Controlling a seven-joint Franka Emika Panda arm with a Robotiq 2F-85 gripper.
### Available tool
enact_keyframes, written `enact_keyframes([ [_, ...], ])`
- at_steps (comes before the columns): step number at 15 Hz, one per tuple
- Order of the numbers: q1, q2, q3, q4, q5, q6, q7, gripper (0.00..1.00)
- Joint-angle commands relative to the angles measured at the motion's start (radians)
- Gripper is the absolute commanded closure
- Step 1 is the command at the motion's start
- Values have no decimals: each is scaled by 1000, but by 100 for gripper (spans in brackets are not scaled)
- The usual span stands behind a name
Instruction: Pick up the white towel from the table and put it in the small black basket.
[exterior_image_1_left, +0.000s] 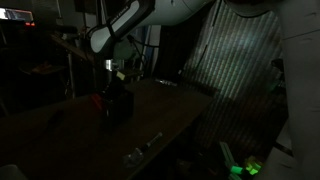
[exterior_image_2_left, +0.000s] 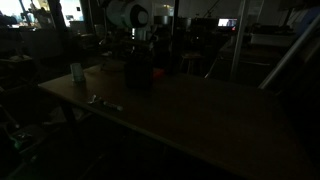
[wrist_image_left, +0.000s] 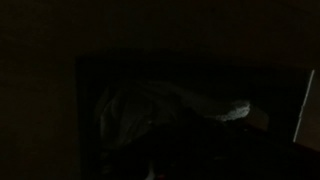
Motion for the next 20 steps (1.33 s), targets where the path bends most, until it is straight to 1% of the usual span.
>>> enact_keyframes([
  [1, -9, 41, 14, 28, 12, -16, -31, 100],
  [6, -8, 79, 27, 27, 17, -45, -51, 100],
  [9, -7, 71, 30, 28, 18, -75, -58, 100],
  [14, -1, -13, 22, 33, -7, -90, -52, 100],
  [20, 9, -154, 6, 63, -65, -112, -44, 100],
])
